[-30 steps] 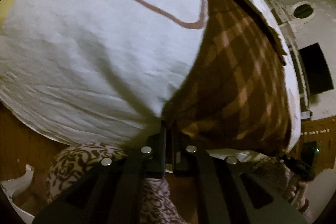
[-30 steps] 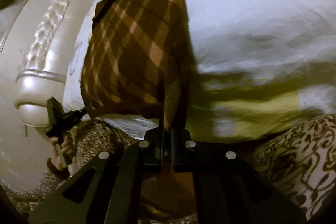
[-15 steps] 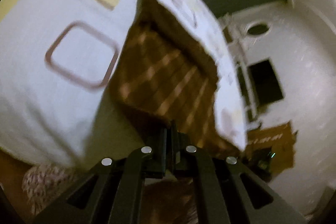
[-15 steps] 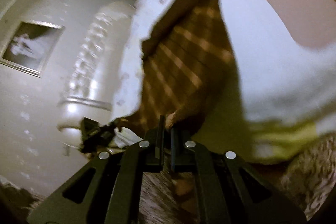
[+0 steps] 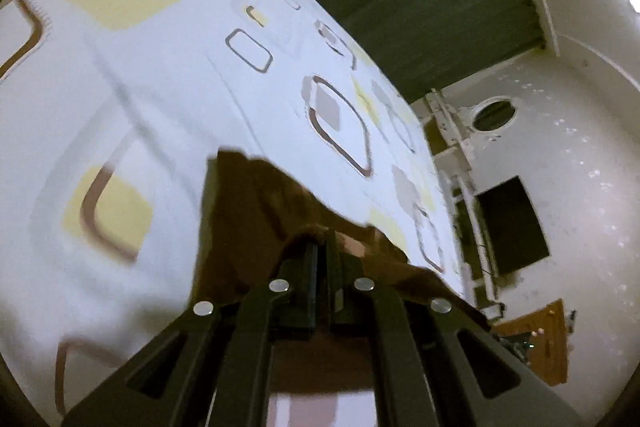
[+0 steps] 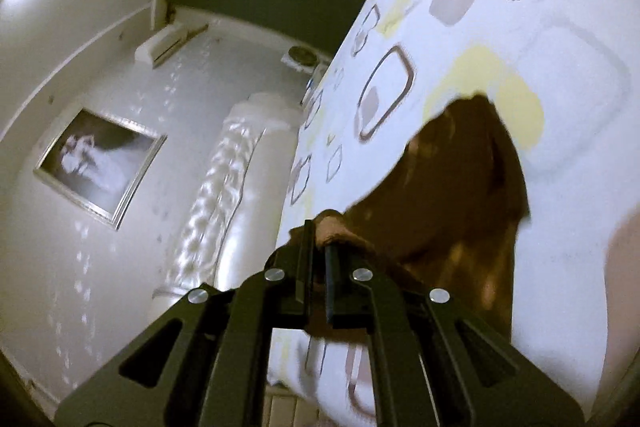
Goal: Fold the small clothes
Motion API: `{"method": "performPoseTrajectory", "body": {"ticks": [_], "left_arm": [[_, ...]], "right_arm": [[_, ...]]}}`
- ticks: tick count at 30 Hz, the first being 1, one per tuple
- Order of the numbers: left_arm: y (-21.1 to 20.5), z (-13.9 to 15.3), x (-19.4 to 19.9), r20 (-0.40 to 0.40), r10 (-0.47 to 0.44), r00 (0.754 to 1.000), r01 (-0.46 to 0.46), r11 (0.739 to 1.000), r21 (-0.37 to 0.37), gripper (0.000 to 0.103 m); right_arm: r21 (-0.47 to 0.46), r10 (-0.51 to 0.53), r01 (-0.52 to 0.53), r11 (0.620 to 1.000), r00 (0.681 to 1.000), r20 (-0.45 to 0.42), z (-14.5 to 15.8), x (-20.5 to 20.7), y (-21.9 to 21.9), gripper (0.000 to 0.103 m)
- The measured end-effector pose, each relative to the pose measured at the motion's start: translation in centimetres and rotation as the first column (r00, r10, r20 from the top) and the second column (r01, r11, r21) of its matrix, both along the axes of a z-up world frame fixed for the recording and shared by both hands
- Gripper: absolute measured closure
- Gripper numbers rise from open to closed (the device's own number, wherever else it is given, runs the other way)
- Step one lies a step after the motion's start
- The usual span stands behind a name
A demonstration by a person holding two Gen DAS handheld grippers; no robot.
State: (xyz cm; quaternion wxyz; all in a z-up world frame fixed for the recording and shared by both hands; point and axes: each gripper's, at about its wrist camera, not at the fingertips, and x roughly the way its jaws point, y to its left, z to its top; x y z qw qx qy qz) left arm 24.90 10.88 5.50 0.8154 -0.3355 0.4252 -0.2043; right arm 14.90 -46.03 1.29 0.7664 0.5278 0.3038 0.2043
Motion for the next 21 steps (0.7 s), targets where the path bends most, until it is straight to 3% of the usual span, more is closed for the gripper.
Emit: {"method": "performPoseTrajectory", "body": {"ticks": [5,11,18,21], "left_arm": [[-1.9,-3.3,6.7,-0.04,0.034,0.999,-0.032,0.999,0.037,0.1],[-1.9,-6.9,9.9,-0.114,0.063,0.991,-0.059,0.997,0.045,0.1],[-3.3,-9.1,12.2,-0.15,0.016,0.989,0.0,0.995,0.104,0.1],[-3.0,-9.4,13.1,-0.169,0.02,0.985,-0.011,0.998,0.057,0.099]], "right_arm": [[-0.008,-0.056,0.055,0.998,0.996,-0.071,-4.1,7.5,-1.5,0.099],[-0.022,-0.078,0.076,0.997,0.987,-0.143,-8.6,12.0,-2.1,0.099],[-0.022,-0.119,0.117,0.993,0.962,-0.244,-13.0,13.4,-3.1,0.095],[-0.016,-0.125,0.125,0.992,0.96,-0.252,-13.7,13.4,-3.4,0.085]]}}
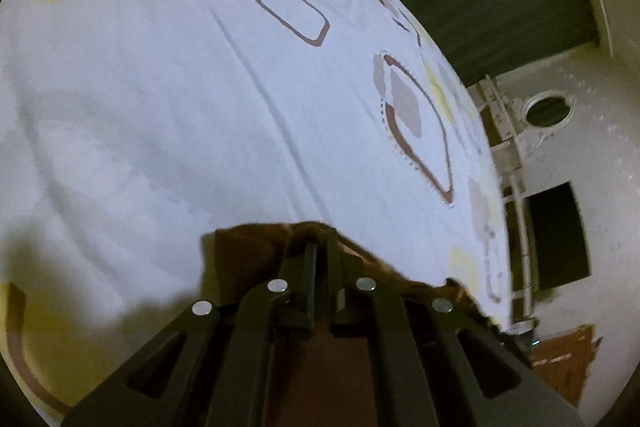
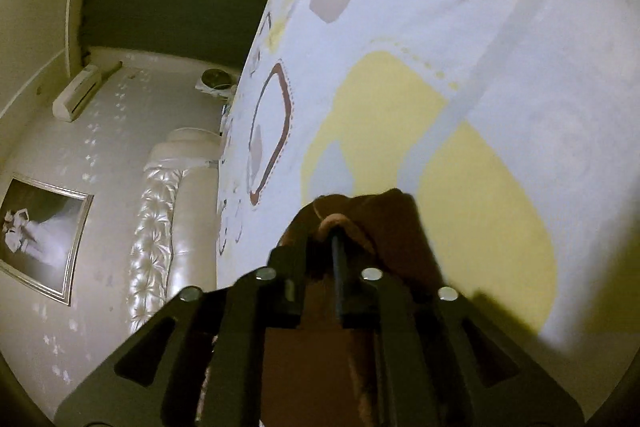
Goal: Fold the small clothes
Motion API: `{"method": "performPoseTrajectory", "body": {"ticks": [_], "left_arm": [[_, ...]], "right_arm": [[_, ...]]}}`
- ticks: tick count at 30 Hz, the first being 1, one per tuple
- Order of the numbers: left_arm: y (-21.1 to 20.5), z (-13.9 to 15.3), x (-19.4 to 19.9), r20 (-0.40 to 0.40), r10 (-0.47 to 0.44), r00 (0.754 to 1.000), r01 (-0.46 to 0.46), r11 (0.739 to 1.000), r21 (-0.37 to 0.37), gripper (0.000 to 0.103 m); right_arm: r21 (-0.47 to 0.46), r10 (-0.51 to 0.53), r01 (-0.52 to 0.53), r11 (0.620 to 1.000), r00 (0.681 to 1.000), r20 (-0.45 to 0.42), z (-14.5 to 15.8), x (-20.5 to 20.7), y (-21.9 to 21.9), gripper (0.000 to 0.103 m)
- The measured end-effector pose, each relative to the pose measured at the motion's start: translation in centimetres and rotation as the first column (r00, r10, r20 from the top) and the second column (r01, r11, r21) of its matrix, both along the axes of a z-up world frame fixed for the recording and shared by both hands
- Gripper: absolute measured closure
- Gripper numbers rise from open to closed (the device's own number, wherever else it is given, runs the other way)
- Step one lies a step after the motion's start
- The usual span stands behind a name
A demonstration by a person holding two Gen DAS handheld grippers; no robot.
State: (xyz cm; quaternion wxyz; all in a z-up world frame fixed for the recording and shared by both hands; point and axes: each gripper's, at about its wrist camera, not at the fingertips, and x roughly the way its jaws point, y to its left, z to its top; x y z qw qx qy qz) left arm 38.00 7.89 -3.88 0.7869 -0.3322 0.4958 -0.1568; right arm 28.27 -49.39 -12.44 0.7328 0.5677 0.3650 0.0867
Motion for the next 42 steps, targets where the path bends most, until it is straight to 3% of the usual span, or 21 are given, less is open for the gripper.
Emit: {"method": "performPoseTrajectory", "body": {"ticks": [3,6,7,9,11,13,17,21,26,28,31,35,36,37,38,39,40,42], "left_arm": [[0.0,0.2,0.7,-0.007,0.002,1.0,-0.002,1.0,-0.017,0.098],[0.0,0.2,1.3,-0.01,-0.002,1.0,0.001,0.999,-0.037,0.093],[0.2,0.1,1.3,-0.02,-0.002,1.0,0.001,0.997,-0.073,0.085],[1.0,-0.3,1.2,-0.05,0.0,0.999,-0.008,0.986,-0.168,0.039],[1.4,-0.6,1.1,-0.093,-0.029,0.995,0.009,0.978,-0.211,0.037],[2.2,0.0,0.4,-0.101,-0.018,0.995,0.002,0.988,-0.154,0.037],[4.0,1.5,-1.7,-0.076,-0.007,0.997,-0.004,0.989,-0.145,0.036],[5.0,2.8,-6.6,-0.009,-0.032,0.999,0.031,0.992,-0.123,0.03],[4.7,1.9,-12.2,0.017,-0.078,0.997,0.08,0.992,-0.102,0.029],[4.2,1.2,-13.4,0.014,-0.099,0.995,0.1,0.991,-0.084,0.028],[3.2,0.2,-14.4,0.009,-0.127,0.992,0.128,0.985,-0.119,0.028],[1.8,-1.0,-14.4,-0.029,-0.134,0.991,0.129,0.984,-0.126,0.029],[1.4,-1.2,-14.4,-0.033,-0.139,0.99,0.134,0.983,-0.122,0.036],[1.1,-1.3,-14.4,-0.039,-0.147,0.988,0.142,0.984,-0.112,0.052],[0.4,-1.6,-14.6,-0.066,-0.169,0.983,0.164,0.984,-0.07,0.062],[-0.2,-1.8,-14.5,-0.083,-0.182,0.98,0.179,0.983,-0.04,0.083],[-0.6,-1.9,-14.6,-0.091,-0.195,0.977,0.194,0.981,-0.022,0.096],[-1.5,-1.8,-14.8,-0.093,-0.218,0.971,0.222,0.975,0.028,0.096]], "right_arm": [[-0.007,-0.021,0.021,1.0,0.999,0.042,0.7,-0.6,-0.3,0.069],[-0.021,-0.051,0.052,0.998,0.997,0.062,1.5,-1.0,-1.2,0.061],[-0.034,-0.053,0.055,0.998,0.997,0.063,1.7,-1.0,-1.5,0.061],[-0.081,-0.052,0.057,0.995,0.997,0.062,2.5,-1.6,-1.9,0.059],[-0.116,-0.048,0.055,0.992,0.997,0.064,3.0,-2.3,-2.0,0.058],[-0.151,-0.032,0.043,0.988,0.997,0.074,3.6,-3.6,-1.6,0.058],[-0.21,0.001,0.017,0.978,0.996,0.086,4.6,-6.8,-0.2,0.055],[-0.207,0.037,-0.02,0.978,0.996,0.077,4.7,-11.4,1.3,0.054],[-0.158,0.049,-0.047,0.986,0.999,0.007,3.0,-16.0,3.0,0.054],[-0.127,0.045,-0.046,0.991,0.999,-0.013,2.1,-17.4,3.7,0.053],[-0.107,0.054,-0.057,0.993,0.998,-0.024,1.4,-17.8,4.7,0.052],[-0.164,0.083,-0.085,0.983,0.996,-0.022,1.5,-16.8,6.4,0.051],[-0.176,0.08,-0.083,0.981,0.997,-0.02,1.6,-16.6,6.7,0.053],[-0.189,0.082,-0.084,0.978,0.996,-0.019,1.6,-16.4,7.0,0.056],[-0.197,0.087,-0.09,0.976,0.996,-0.026,1.5,-16.2,7.1,0.072],[-0.206,0.104,-0.111,0.972,0.994,-0.046,1.3,-15.9,7.4,0.092],[-0.209,0.125,-0.135,0.969,0.99,-0.058,1.1,-15.7,7.6,0.093],[-0.248,0.133,-0.145,0.958,0.989,-0.066,1.2,-16.0,7.7,0.095]]}}
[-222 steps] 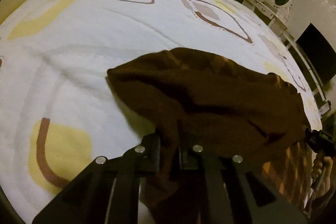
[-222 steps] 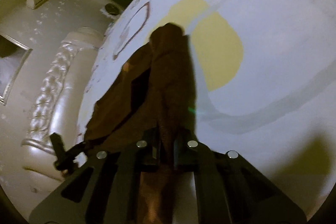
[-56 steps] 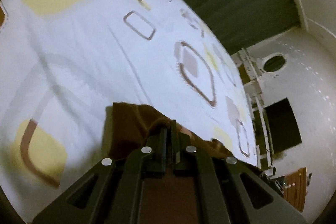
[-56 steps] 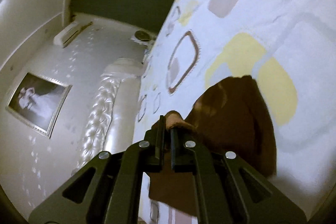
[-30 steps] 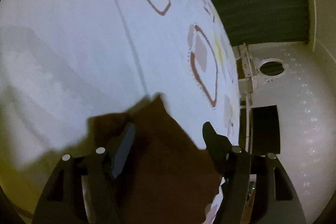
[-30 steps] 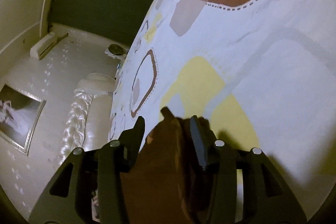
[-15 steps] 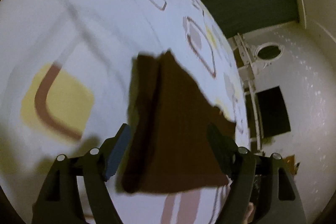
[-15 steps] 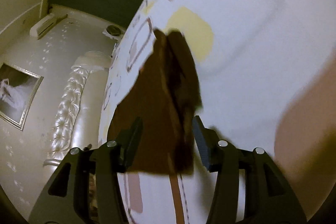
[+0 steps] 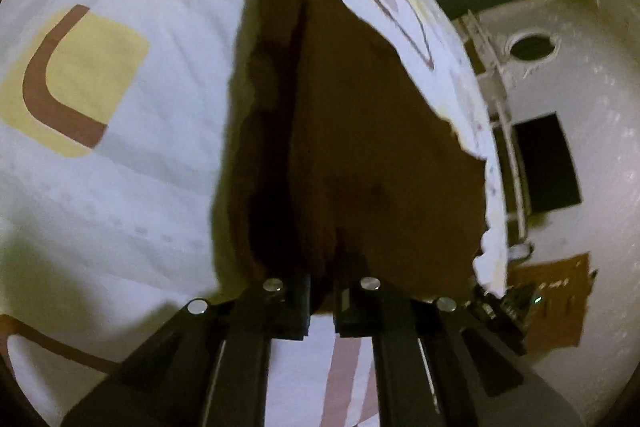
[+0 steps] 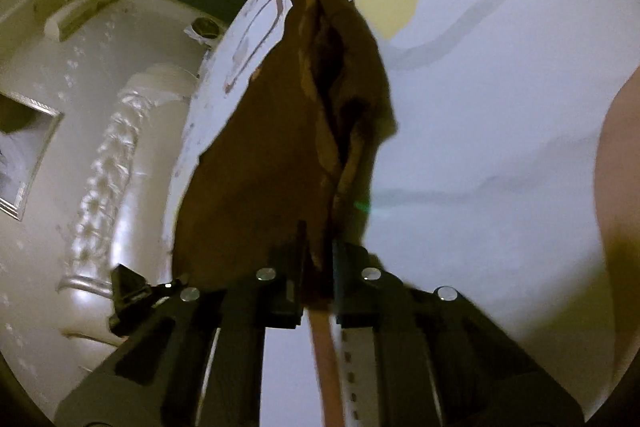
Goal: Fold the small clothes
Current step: 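Lay the folded sweater down and open both grippers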
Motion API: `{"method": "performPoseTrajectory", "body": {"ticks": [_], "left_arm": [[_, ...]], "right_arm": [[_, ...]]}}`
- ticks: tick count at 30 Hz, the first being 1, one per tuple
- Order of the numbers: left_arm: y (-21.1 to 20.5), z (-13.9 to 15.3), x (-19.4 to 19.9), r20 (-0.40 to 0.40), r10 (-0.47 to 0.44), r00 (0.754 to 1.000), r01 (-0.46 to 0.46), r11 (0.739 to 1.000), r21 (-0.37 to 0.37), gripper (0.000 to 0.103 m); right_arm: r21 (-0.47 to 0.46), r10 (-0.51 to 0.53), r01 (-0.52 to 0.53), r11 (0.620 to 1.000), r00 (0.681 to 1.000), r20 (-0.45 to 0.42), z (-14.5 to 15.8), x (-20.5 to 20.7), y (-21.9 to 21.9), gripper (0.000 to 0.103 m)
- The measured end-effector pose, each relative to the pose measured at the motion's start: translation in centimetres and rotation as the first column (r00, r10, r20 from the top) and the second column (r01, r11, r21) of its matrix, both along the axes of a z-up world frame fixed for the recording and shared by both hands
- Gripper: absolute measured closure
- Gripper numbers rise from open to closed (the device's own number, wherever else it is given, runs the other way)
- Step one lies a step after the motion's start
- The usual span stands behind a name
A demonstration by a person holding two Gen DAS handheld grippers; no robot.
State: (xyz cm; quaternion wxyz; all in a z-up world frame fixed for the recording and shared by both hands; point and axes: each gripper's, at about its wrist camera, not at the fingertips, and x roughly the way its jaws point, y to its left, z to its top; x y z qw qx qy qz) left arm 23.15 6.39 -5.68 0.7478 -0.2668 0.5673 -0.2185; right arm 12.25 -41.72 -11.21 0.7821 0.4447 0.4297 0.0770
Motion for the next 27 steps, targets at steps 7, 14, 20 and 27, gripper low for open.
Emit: {"method": "performPoseTrajectory", "body": {"ticks": [7,14,20,27], "left_arm": [[0.8,0.6,-0.2,0.041,0.013,0.999,-0.017,0.996,0.084,0.097],[2.9,-0.2,-1.4,0.015,0.026,1.0,-0.024,0.993,-0.114,0.033],[6.1,-0.2,-1.2,0.022,0.132,0.991,-0.126,0.973,-0.192,0.018],[3.1,-1.0,2.9,0.057,0.111,0.992,-0.101,0.982,-0.162,0.018]], "right_arm": [[-0.02,-0.024,0.024,1.0,1.0,0.008,0.5,-1.2,-2.9,0.096],[0.081,-0.015,0.015,0.997,1.0,-0.004,0.1,-1.7,-3.5,0.063],[0.057,-0.049,0.048,0.997,0.999,0.015,0.5,-0.1,-5.3,0.045],[0.057,-0.017,0.013,0.998,0.998,0.054,-0.2,5.0,-3.2,0.044]]}}
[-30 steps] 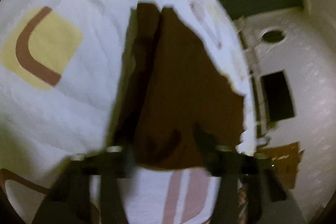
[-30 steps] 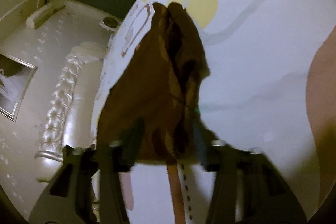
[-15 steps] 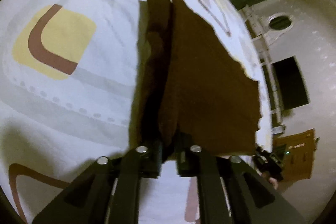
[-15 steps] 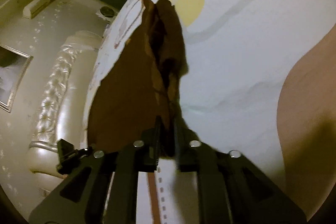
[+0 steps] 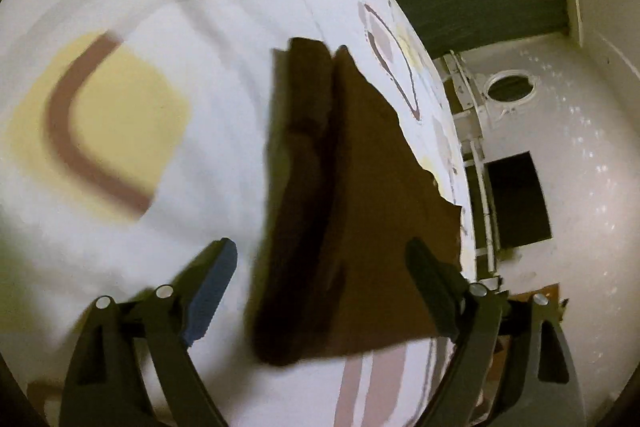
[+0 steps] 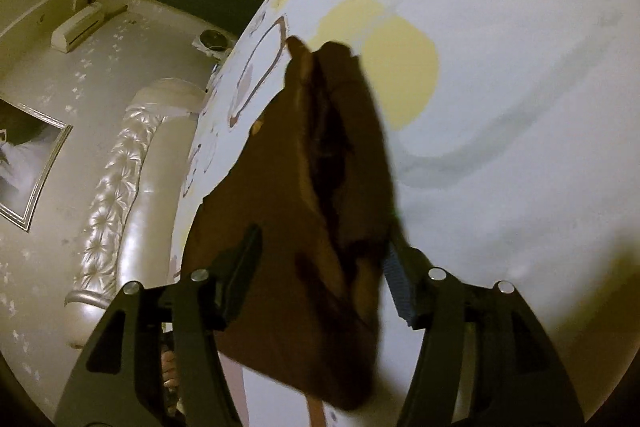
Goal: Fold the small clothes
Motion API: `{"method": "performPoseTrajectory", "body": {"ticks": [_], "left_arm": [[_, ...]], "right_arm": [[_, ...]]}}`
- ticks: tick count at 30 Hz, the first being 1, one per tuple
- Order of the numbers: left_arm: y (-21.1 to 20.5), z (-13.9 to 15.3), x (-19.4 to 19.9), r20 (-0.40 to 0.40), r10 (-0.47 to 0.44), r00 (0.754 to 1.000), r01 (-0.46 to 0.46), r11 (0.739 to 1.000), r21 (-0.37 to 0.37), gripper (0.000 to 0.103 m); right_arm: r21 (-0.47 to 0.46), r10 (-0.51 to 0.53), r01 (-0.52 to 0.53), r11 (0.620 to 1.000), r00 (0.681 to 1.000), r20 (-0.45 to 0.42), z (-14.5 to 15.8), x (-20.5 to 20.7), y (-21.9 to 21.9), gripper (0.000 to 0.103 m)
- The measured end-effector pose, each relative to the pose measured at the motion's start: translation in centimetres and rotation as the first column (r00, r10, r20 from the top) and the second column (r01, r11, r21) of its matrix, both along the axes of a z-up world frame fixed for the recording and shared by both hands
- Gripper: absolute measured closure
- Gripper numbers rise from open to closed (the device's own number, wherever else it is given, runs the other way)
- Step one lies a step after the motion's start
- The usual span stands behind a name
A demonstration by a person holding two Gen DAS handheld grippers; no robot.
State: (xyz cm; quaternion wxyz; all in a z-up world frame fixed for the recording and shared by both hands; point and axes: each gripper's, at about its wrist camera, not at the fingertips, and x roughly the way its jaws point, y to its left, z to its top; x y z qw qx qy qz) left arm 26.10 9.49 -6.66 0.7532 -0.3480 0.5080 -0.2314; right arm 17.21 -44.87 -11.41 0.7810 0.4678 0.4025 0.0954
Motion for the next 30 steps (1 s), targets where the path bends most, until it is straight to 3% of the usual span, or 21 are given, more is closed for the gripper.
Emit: {"method": "performPoseTrajectory", "body": {"ticks": [3,4,5,6,7,8,9,11,18,24,30], "left_arm": [[-2.1,-0.2,1.4,0.028,-0.031,0.999,0.03,0.999,0.041,0.019],[-2.6,-0.1,1.8,0.037,-0.036,0.999,0.033,0.997,0.07,0.03],[-2.4,-0.1,2.0,0.039,-0.037,0.999,0.033,0.996,0.084,0.039],[-2.7,-0.4,2.3,0.021,-0.028,0.999,0.026,0.993,0.112,0.055],[-2.4,-0.5,2.3,0.012,-0.022,1.0,0.021,0.993,0.119,0.064],[-2.3,-0.8,2.5,-0.001,-0.021,1.0,0.021,0.994,0.107,0.085],[-2.0,-1.4,2.6,-0.034,-0.023,0.999,0.025,0.997,0.067,0.088],[-1.5,-1.7,2.6,-0.063,0.006,0.998,-0.004,0.999,0.032,0.09],[-1.5,1.1,1.2,-0.076,0.025,0.997,-0.02,0.997,0.07,0.092],[-1.6,3.8,-1.5,-0.089,-0.025,0.996,0.033,0.995,0.091,0.092],[-0.8,3.2,-6.3,-0.12,-0.076,0.99,0.089,0.991,0.105,0.092]], "right_arm": [[0.005,0.044,-0.044,0.999,0.999,0.01,-0.2,1.1,1.7,0.046],[0.001,0.052,-0.052,0.999,0.999,0.012,-0.1,1.2,2.0,0.049],[0.005,0.071,-0.071,0.997,0.997,0.011,-0.3,1.4,2.4,0.061],[0.022,0.083,-0.083,0.996,0.997,-0.001,-0.6,1.5,2.6,0.08],[0.051,0.095,-0.094,0.994,0.995,-0.028,-1.4,1.7,2.8,0.088],[0.072,0.098,-0.095,0.993,0.994,-0.041,-1.9,1.7,2.8,0.09],[0.078,0.09,-0.087,0.993,0.995,-0.033,-2.1,1.5,2.8,0.091],[0.07,0.085,-0.083,0.994,0.996,-0.025,-1.7,1.4,2.8,0.092],[0.141,0.075,-0.075,0.987,0.997,0.002,1.1,0.3,1.7,0.093],[0.148,0.115,-0.114,0.982,0.993,0.003,3.9,-1.9,1.6,0.094],[0.172,0.141,-0.129,0.977,0.988,-0.058,3.0,-6.3,0.9,0.094]]}}
